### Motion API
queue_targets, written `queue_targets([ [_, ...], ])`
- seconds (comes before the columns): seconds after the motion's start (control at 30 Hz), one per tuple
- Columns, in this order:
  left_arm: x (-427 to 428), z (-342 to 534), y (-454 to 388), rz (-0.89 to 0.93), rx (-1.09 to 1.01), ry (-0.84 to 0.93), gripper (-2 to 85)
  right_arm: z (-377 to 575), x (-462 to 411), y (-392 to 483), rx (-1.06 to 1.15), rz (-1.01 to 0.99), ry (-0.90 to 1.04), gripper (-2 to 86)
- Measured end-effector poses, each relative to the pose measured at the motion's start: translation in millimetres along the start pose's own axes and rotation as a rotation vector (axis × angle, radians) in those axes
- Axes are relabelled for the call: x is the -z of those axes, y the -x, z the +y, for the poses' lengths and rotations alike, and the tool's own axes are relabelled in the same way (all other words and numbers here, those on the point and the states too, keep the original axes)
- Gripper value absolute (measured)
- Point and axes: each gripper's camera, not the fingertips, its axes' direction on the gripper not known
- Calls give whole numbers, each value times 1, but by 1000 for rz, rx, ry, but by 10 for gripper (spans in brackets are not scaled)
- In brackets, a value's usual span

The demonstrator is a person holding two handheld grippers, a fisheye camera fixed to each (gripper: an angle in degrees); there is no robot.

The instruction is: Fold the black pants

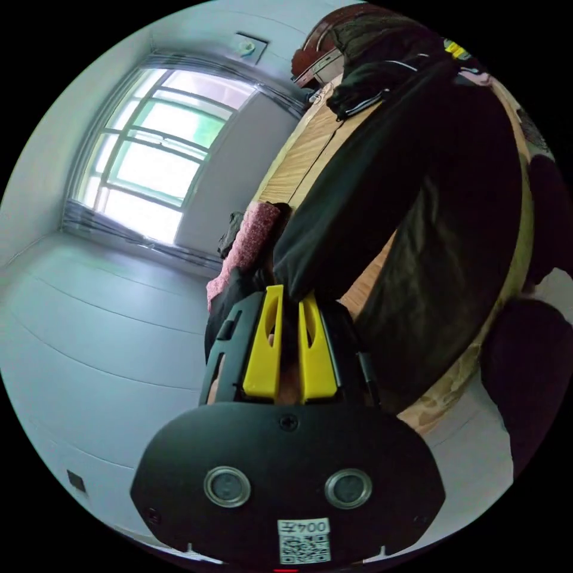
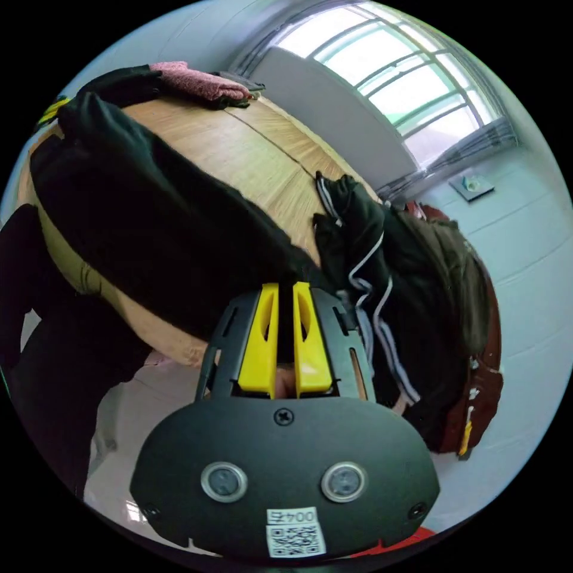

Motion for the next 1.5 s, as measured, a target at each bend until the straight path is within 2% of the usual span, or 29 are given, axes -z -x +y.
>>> queue_targets([
  [0.1,6,27,-63,12,-73,71,51,57,-30,27,-121,-92,88,59],
  [0.2,8,41,-85,-2,-132,142,88,100,-40,24,-310,-149,80,71],
  [0.37,22,56,-70,-71,-217,178,116,167,-40,-8,-585,-320,-15,79],
  [0.57,35,106,-53,-193,-362,202,104,261,-60,-50,-887,-462,-58,84],
  [0.63,29,125,-45,-202,-359,249,94,308,-80,-79,-1129,-642,-136,110],
  [0.73,27,142,2,-98,-59,260,70,361,-116,-109,-1411,-832,-210,134],
  [0.8,21,148,58,177,365,217,60,376,-134,-121,-1489,-863,-205,135],
  [0.83,19,149,70,266,466,184,58,380,-145,-128,-1509,-871,-174,135],
  [0.9,6,139,87,600,750,-13,54,380,-161,-133,-1540,-886,-101,135],
  [1.0,-10,82,53,789,758,-150,59,378,-181,-135,-1585,-939,-70,137],
  [1.07,-19,37,17,830,677,-168,64,367,-187,-138,-1548,-941,-51,138],
  [1.2,-58,-28,-69,840,580,-105,64,337,-197,-146,-1463,-804,148,92],
  [1.27,-78,-35,-96,825,548,-41,56,319,-183,-155,-1395,-705,127,63],
  [1.4,-92,-29,-116,810,512,-21,47,249,-117,-164,-934,-346,-67,45],
  [1.43,-93,-28,-117,813,514,-21,46,241,-121,-161,-869,-288,-52,46],
  [1.5,-100,-22,-117,832,528,-23,44,246,-152,-158,-867,-331,44,48],
])
